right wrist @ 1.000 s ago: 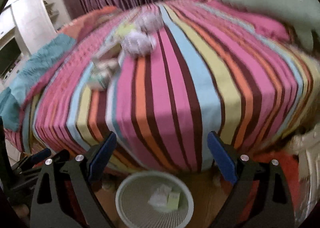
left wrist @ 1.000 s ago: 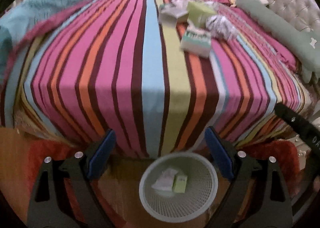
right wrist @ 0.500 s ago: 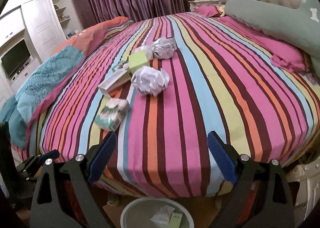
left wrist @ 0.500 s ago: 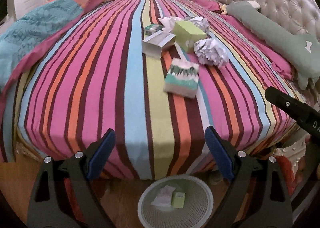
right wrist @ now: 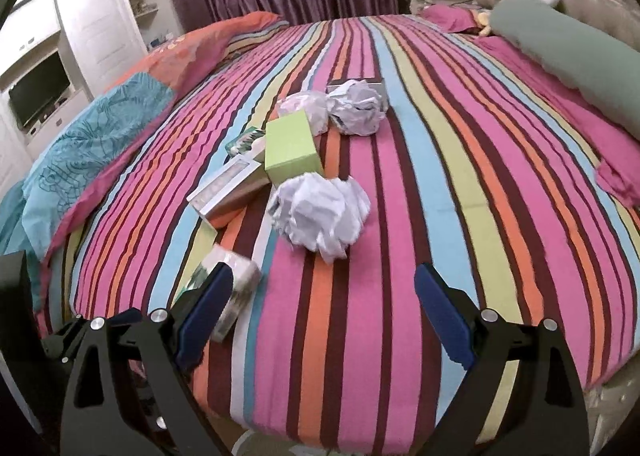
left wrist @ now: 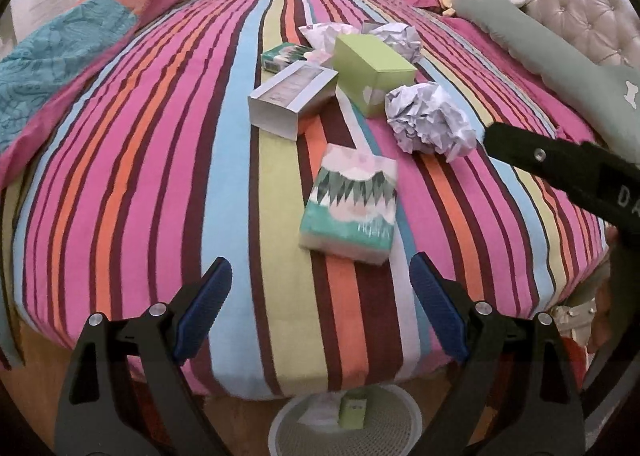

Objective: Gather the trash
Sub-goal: 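Grasp the green tissue pack with left tool while right tool grasps paper ball, then carry tissue pack and paper ball over the wastebasket and open both tools, then move both tools back toward the remaining items on the bed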

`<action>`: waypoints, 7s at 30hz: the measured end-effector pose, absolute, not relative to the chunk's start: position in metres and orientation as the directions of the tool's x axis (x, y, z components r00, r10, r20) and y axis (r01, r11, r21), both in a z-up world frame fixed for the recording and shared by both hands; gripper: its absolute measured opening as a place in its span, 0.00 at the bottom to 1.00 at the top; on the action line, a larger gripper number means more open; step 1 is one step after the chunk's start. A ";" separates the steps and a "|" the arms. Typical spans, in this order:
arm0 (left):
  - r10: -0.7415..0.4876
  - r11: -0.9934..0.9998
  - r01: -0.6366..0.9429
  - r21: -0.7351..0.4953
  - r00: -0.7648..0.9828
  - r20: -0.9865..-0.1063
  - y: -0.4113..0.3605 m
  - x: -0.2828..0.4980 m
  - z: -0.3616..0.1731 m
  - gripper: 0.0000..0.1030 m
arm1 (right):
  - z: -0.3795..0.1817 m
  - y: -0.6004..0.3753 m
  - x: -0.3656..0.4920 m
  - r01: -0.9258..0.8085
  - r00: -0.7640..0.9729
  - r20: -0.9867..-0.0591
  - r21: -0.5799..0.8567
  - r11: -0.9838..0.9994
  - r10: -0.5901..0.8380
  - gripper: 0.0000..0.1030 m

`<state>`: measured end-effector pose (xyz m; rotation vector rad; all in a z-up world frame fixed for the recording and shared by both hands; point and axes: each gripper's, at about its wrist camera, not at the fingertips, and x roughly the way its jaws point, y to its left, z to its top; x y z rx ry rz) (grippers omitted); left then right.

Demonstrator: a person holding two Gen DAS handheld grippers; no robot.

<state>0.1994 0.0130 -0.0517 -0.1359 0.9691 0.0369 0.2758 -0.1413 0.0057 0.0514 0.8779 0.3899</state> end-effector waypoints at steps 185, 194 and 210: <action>0.038 0.999 -0.040 0.012 0.744 -0.667 0.034 0.141 0.003 0.89 | 0.019 -0.158 0.208 -0.294 0.699 -0.635 0.166 0.941 0.330 0.93; 0.008 0.999 -0.032 -0.023 0.723 -0.690 0.049 0.190 0.001 0.89 | 0.023 -0.149 0.243 -0.280 0.683 -0.651 0.184 0.942 0.331 0.93; -0.053 0.997 -0.001 -0.072 0.665 -0.745 0.061 0.263 -0.024 0.89 | 0.006 -0.112 0.307 -0.356 0.606 -0.699 0.188 0.915 0.379 0.92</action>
